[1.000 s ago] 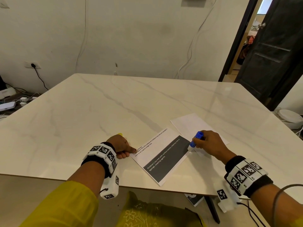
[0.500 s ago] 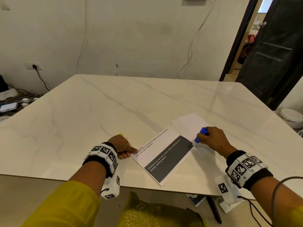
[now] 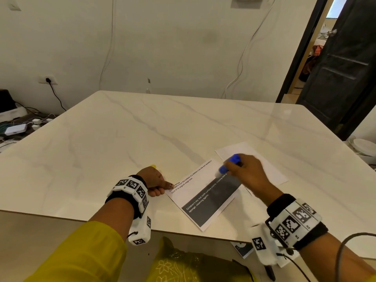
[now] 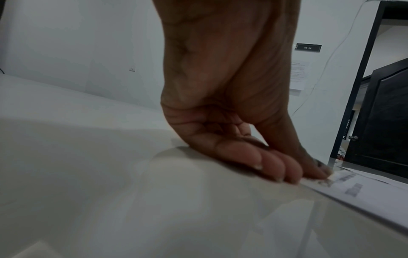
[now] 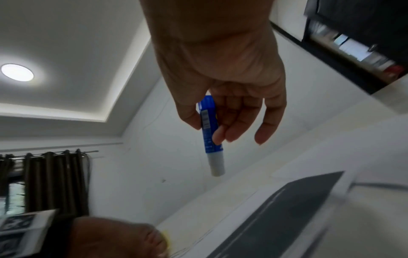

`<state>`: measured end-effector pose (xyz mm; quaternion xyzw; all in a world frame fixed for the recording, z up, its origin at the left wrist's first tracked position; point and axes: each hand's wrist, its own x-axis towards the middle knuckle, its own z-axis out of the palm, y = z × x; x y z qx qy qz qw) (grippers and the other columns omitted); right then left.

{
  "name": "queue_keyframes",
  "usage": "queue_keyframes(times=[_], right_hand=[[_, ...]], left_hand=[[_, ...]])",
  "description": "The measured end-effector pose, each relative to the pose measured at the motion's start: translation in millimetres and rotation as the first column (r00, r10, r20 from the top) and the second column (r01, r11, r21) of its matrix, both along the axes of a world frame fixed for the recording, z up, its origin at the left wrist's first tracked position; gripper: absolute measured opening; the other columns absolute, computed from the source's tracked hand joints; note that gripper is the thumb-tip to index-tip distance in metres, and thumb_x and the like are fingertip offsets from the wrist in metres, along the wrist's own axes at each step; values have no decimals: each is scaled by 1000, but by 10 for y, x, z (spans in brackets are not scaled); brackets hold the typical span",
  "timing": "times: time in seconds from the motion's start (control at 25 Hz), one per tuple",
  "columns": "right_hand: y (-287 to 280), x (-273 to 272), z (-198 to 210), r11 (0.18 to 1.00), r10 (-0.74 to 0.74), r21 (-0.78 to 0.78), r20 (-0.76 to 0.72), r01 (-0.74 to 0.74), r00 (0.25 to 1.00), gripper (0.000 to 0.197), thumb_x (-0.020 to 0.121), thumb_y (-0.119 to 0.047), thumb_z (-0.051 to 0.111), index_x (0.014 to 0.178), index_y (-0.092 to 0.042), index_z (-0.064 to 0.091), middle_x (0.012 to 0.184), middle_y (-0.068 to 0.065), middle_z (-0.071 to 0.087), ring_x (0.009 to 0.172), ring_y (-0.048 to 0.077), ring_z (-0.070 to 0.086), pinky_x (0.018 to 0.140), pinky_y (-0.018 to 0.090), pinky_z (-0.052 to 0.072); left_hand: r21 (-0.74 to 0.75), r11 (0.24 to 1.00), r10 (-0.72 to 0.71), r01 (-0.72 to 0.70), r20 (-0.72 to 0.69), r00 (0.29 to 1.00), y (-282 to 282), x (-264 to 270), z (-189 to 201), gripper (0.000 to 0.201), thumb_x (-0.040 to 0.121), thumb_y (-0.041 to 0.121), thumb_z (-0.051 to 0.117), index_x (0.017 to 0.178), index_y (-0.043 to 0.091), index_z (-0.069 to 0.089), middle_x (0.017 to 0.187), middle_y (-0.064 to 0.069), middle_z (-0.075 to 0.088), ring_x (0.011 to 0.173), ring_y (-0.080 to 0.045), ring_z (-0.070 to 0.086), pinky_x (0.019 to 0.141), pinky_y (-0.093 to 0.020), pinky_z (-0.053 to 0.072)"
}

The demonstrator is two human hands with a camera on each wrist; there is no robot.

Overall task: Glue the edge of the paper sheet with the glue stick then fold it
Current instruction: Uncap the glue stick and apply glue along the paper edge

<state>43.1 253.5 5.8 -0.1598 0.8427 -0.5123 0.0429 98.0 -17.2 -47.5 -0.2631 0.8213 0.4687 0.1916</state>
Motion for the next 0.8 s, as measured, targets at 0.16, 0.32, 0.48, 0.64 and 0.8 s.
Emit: queue_keyframes(times=[0.16,0.32,0.48,0.64,0.8], right_hand=[[-587,359,-136,953,295,44,107,-301,949,5,81,-21,61,78,-19,64,77,5,64,74,25,61,77,40,53],[-861,380,-316,927,350,108,90,-359,932,15,84,-23,59,94,-11,60,83,5,57,72,16,49,68,30,46],[-872,327,-365,929,353,92,80,-360,932,5,85,-23,58,88,-19,56,77,-3,56,71,14,51,73,36,50],[-915,332,-394,906,388,173,20,-385,922,21,86,-28,57,100,-12,60,84,-1,57,72,14,50,72,33,46],[-962,325,-416,865,428,298,-16,-404,904,28,86,-35,55,104,-15,60,91,0,58,78,18,51,74,34,45]], left_hand=[[-10,1000,-20,20,2,1000,4,15,10,29,74,26,76,59,9,57,47,-1,62,37,-9,51,38,-17,44],[-46,999,-26,27,19,999,0,9,16,22,78,23,71,67,9,58,59,-5,63,43,-11,54,45,-19,48],[11,1000,-18,17,9,1000,-45,18,9,22,76,22,74,67,9,58,59,-6,64,43,-10,56,44,-19,49],[8,1000,-12,12,3,1000,-40,32,20,19,77,15,72,67,8,58,64,-9,63,49,-13,57,49,-21,50],[14,1000,0,0,-11,1000,-51,53,5,17,79,12,70,67,8,59,62,-9,63,44,-11,57,46,-19,51]])
